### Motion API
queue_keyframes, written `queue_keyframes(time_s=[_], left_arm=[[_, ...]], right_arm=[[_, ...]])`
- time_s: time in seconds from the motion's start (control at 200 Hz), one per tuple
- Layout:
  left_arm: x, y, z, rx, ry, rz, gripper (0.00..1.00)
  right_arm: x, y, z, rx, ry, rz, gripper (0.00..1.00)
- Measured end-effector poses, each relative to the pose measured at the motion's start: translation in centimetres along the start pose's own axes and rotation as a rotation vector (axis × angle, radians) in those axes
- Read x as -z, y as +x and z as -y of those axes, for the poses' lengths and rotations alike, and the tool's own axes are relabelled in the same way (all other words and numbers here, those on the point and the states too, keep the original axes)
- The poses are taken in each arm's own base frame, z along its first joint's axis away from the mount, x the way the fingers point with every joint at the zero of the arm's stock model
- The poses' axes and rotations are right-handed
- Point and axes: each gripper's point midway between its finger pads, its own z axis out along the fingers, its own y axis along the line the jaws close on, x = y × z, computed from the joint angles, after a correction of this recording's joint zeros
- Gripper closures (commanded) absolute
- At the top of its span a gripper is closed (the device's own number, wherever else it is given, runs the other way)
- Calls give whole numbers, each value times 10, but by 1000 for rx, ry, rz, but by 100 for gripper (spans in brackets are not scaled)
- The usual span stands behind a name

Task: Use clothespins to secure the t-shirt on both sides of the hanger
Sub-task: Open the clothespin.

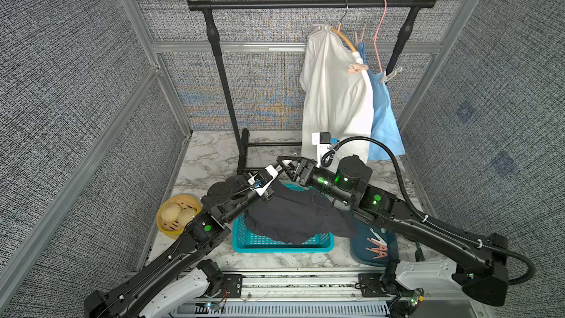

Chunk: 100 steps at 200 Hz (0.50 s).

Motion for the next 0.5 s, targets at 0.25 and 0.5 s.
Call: queue_keyframes(time_s=[0.25, 0.5], left_arm=[[1, -3, -1, -9, -4, 12, 100], [1, 3, 0, -8, 0, -19, 61]], right_arm=[[-5, -2, 3, 3, 17, 19, 62], [-5, -1, 9, 57, 40, 31, 98]])
